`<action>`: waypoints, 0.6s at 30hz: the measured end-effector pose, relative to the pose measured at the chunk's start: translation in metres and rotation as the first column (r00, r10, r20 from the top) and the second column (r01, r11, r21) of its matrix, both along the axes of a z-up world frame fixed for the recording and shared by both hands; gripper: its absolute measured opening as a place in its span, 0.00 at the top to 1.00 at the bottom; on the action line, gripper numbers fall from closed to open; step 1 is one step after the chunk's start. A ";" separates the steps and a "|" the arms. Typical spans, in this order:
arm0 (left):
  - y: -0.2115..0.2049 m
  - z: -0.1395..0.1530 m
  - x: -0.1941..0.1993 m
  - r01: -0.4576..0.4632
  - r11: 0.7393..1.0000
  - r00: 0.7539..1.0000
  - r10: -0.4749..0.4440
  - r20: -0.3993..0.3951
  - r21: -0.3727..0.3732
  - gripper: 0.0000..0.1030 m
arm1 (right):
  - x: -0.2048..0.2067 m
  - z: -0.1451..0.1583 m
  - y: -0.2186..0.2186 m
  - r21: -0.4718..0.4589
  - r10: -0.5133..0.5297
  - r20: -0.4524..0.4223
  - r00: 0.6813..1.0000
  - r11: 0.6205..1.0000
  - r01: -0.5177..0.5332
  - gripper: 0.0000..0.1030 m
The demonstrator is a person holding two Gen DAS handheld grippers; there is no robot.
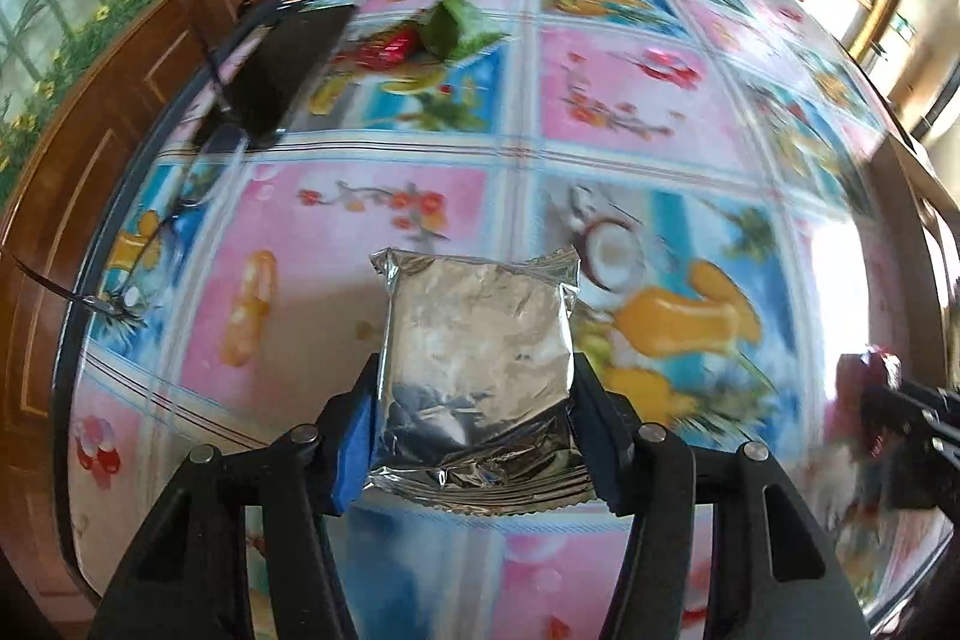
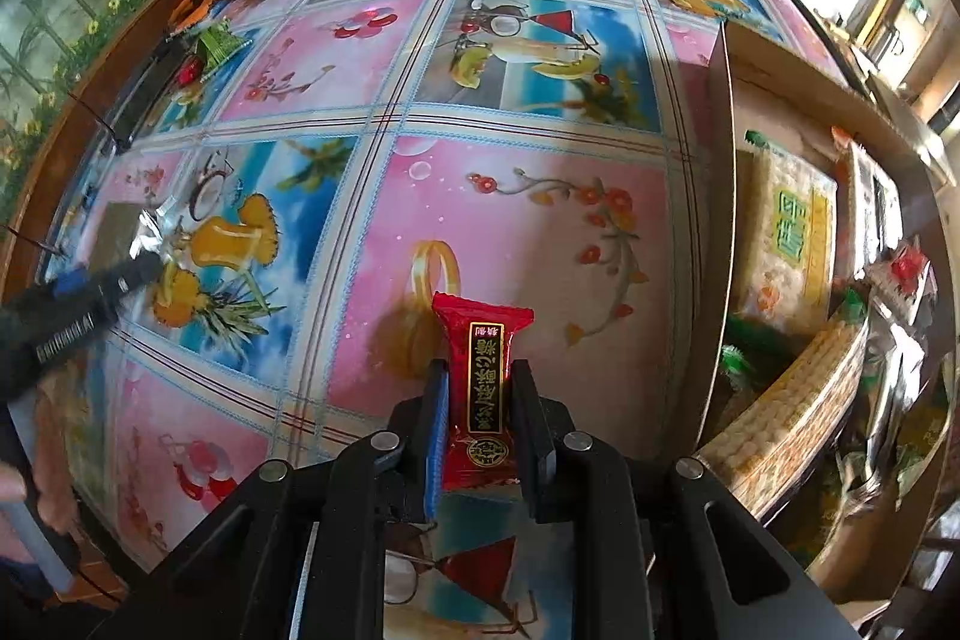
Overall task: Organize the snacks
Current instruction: 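Carry the silver foil bag and red-wrapped snack over the box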
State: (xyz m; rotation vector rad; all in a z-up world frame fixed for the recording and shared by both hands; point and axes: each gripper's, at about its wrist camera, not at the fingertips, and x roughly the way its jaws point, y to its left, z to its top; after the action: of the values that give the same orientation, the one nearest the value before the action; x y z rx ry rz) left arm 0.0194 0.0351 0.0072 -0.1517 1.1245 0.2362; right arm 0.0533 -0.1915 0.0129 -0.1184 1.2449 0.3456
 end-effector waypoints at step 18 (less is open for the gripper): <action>-0.078 0.033 -0.021 0.071 0.994 0.997 -0.074 0.032 0.086 0.45 | -0.006 0.017 -0.026 0.193 0.102 0.014 0.995 0.976 -0.102 0.82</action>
State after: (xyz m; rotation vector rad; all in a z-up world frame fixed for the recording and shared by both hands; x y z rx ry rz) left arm -0.0014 -0.0433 0.0398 -0.0399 1.0815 0.2154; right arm 0.0474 -0.2173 0.0300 -0.0158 1.1975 0.5536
